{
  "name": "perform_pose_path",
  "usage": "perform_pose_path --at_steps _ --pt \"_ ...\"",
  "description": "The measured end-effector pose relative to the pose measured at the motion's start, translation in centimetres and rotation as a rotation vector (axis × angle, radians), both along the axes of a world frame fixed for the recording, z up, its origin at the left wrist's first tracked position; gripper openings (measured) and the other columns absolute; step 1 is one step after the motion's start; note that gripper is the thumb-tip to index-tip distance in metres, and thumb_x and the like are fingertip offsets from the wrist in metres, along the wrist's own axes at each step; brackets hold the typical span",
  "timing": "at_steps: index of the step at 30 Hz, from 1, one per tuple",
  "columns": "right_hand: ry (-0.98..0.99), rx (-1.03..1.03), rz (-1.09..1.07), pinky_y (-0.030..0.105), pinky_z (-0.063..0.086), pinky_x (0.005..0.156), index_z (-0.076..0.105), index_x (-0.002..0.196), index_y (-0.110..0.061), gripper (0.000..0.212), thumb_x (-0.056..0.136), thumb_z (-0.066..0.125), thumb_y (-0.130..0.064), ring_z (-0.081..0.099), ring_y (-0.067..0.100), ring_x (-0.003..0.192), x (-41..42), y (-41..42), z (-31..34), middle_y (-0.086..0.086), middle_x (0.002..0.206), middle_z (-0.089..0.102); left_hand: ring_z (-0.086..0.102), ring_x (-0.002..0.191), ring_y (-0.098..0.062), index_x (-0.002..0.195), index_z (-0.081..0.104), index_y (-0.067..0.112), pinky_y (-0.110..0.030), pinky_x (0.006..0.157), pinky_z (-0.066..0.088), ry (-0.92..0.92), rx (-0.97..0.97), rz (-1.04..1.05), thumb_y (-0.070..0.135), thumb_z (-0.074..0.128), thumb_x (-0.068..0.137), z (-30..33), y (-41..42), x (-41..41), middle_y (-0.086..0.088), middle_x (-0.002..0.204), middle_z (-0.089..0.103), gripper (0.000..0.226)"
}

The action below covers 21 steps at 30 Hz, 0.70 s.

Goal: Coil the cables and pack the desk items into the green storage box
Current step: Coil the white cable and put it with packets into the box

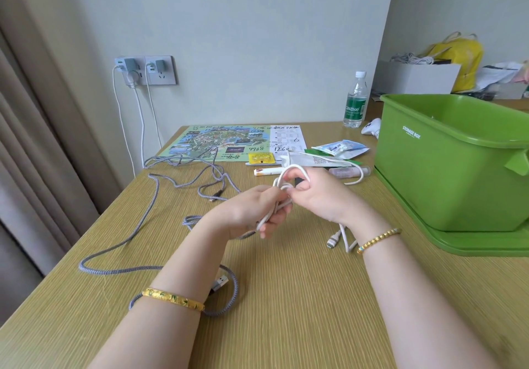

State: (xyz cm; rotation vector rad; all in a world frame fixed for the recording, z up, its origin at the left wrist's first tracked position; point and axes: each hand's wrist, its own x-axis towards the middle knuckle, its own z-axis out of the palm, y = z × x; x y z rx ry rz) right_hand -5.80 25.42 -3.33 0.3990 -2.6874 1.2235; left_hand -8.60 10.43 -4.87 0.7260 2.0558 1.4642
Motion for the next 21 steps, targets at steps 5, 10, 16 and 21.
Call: perform_pose_path --at_steps 5,10,16,21 --pt "0.054 0.223 -0.113 0.029 0.025 0.049 0.066 0.073 -0.018 0.019 0.089 0.055 -0.022 0.030 0.011 0.045 -0.6 0.2 -0.7 -0.003 0.043 0.031 0.039 0.039 -0.012 0.078 0.054 0.008 -0.023 0.043 0.044 -0.025 -0.074 -0.023 0.017 0.027 0.096 -0.1 -0.3 -0.2 0.000 0.054 0.041 0.033" --pt "0.097 0.190 -0.154 0.022 0.029 0.050 0.068 0.074 -0.015 0.020 0.088 0.058 -0.025 0.041 0.005 0.047 -1.0 0.5 -0.9 -0.007 0.044 0.046 0.047 0.046 -0.008 0.088 0.051 0.015 -0.020 0.043 0.044 0.043 -0.018 0.049 0.022 0.033 0.100 -0.1 -0.1 -0.1 0.000 0.066 0.053 0.023" --pt "0.027 -0.402 -0.076 0.007 0.026 0.034 0.059 0.072 -0.022 0.017 0.089 0.061 -0.022 0.038 -0.001 0.031 -1.0 1.6 -0.1 -0.016 0.039 0.047 0.039 0.044 -0.011 0.074 0.047 0.016 -0.019 0.043 0.033 0.115 0.150 0.152 0.029 0.035 0.101 0.0 -0.7 -0.8 0.002 0.058 0.044 0.032" --pt "-0.077 -0.674 -0.098 0.013 0.015 0.032 0.062 0.075 -0.012 0.023 0.094 0.053 -0.022 0.019 0.002 0.031 -1.2 2.3 -0.3 -0.013 0.040 0.027 0.055 0.056 -0.009 0.075 0.050 0.014 -0.022 0.053 0.051 0.001 0.452 0.211 0.030 0.035 0.100 0.4 -0.6 -1.1 0.003 0.060 0.055 0.034"
